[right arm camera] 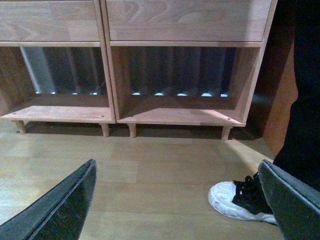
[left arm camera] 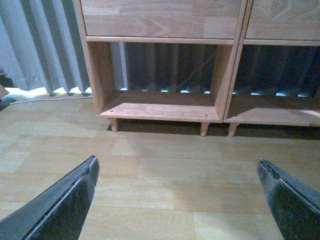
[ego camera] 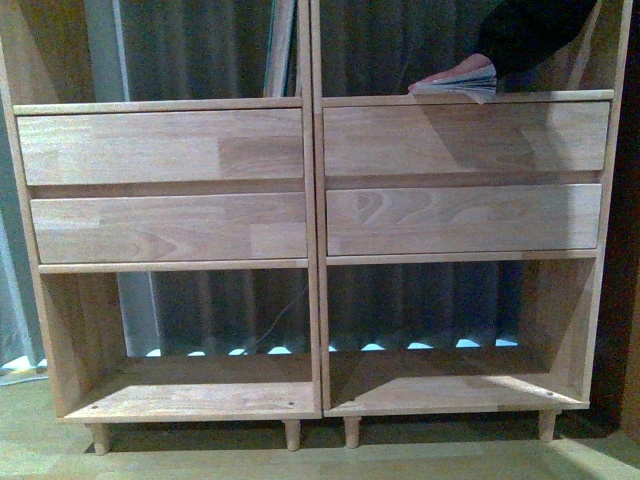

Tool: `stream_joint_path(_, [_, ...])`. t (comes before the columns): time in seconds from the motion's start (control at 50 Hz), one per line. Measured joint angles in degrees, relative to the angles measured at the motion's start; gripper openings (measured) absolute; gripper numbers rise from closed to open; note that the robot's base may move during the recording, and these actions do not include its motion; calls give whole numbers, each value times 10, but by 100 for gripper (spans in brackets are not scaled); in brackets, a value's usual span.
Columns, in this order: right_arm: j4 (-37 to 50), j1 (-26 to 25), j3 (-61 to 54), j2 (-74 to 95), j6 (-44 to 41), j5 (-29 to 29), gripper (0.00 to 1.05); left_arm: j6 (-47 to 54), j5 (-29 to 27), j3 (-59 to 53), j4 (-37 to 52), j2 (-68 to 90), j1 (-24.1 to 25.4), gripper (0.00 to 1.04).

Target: Organize books on shelf

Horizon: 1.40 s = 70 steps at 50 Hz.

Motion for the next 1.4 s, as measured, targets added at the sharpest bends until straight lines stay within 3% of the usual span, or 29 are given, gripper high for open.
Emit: stream_joint_path(1.4, [0, 0, 0, 0, 0, -2, 98, 0, 0, 0, 0, 0, 0, 97])
